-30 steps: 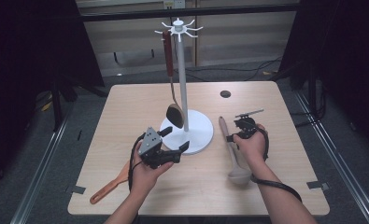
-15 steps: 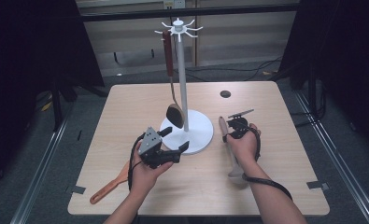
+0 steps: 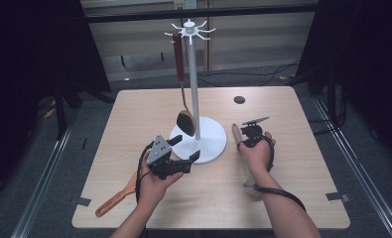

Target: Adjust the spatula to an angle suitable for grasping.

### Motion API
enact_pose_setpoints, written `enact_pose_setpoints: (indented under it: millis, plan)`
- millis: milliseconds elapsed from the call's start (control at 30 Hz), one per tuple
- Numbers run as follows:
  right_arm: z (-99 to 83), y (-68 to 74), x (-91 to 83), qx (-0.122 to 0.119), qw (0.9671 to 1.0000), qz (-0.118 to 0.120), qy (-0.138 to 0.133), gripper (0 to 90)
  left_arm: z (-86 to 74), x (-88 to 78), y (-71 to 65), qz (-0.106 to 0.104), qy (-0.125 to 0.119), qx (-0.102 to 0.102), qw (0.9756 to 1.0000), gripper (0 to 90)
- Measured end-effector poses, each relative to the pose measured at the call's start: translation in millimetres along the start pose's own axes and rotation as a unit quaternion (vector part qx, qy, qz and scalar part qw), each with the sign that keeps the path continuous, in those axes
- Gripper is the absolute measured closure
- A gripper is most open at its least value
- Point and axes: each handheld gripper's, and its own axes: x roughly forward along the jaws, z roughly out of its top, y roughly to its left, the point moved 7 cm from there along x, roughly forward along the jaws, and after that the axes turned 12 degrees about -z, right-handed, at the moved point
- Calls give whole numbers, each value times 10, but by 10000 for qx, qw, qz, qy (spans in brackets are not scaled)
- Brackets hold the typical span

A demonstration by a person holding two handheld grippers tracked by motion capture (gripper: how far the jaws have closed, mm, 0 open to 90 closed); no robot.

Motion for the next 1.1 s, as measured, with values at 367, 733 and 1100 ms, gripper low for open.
enact_pose_setpoints:
  millis: [367, 733, 1100]
  plan:
    - [148, -29, -438, 184, 9930, 737, -904, 752, -12, 59, -66, -240, 29, -275, 9993, 185]
    - [101, -15, -929, 127, 9737, 1210, -1927, 754, -16, 204, -264, -600, 115, -590, 9964, 193]
    - [33, 274, -1395, -325, 9482, 1621, -2712, 756, -75, 342, -407, -865, 286, -711, 9933, 210]
